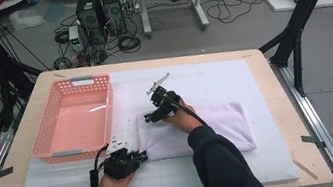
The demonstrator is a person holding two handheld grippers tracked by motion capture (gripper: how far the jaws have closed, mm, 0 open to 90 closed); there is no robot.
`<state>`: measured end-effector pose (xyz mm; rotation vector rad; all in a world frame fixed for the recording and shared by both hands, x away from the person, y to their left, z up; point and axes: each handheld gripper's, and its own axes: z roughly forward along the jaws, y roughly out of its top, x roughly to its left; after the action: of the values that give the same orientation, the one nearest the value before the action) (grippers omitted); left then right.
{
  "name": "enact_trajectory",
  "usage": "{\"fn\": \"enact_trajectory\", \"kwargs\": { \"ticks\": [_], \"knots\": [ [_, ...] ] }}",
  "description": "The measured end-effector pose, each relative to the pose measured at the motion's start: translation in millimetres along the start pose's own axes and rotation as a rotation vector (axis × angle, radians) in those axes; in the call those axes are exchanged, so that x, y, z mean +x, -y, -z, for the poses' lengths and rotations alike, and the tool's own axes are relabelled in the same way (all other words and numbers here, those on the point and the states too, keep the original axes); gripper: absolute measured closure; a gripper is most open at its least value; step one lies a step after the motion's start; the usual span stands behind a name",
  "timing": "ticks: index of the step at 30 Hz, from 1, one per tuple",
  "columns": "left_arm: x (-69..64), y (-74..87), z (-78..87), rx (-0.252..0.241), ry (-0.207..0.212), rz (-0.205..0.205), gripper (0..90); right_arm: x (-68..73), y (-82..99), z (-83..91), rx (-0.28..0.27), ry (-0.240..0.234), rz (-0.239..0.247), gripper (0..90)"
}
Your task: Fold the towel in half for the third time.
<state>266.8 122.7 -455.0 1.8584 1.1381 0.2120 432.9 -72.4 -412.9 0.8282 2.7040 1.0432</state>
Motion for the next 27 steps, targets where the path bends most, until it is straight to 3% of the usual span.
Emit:
{"fn": "enact_trajectory", "kwargs": {
  "ticks": [10, 13, 16, 19, 21, 24, 27],
  "knots": [
    [-0.2, 0.2, 0.0, -0.001, -0.001, 0.005, 79.0, 5.3, -2.2, -21.7, 0.05, -0.014, 0.027, 42.4],
    [0.1, 0.1, -0.1, -0.001, 0.001, 0.005, 79.0, 6.9, -2.7, -22.7, 0.061, 0.0, 0.065, 47.3],
    [0.4, -0.2, -0.1, 0.0, 0.001, 0.009, 79.4, 9.0, -3.3, -23.5, 0.064, 0.002, 0.086, 56.9],
    [0.0, -0.6, 0.4, 0.0, -0.005, 0.008, 80.5, 12.5, -4.6, -22.2, 0.076, 0.003, 0.086, 78.7],
    [-0.3, -1.0, 1.8, -0.002, -0.011, 0.008, 81.6, 14.6, -5.5, -22.1, 0.079, 0.007, 0.101, 82.1],
    [-1.0, -1.9, 6.3, -0.007, -0.015, 0.011, 82.3, 14.0, -6.2, -20.2, 0.065, -0.009, 0.094, 83.2],
    [-2.6, -5.2, 15.4, -0.036, -0.008, 0.018, 82.5, 14.9, -8.2, -15.0, 0.01, -0.041, 0.074, 83.3]
  ]
}}
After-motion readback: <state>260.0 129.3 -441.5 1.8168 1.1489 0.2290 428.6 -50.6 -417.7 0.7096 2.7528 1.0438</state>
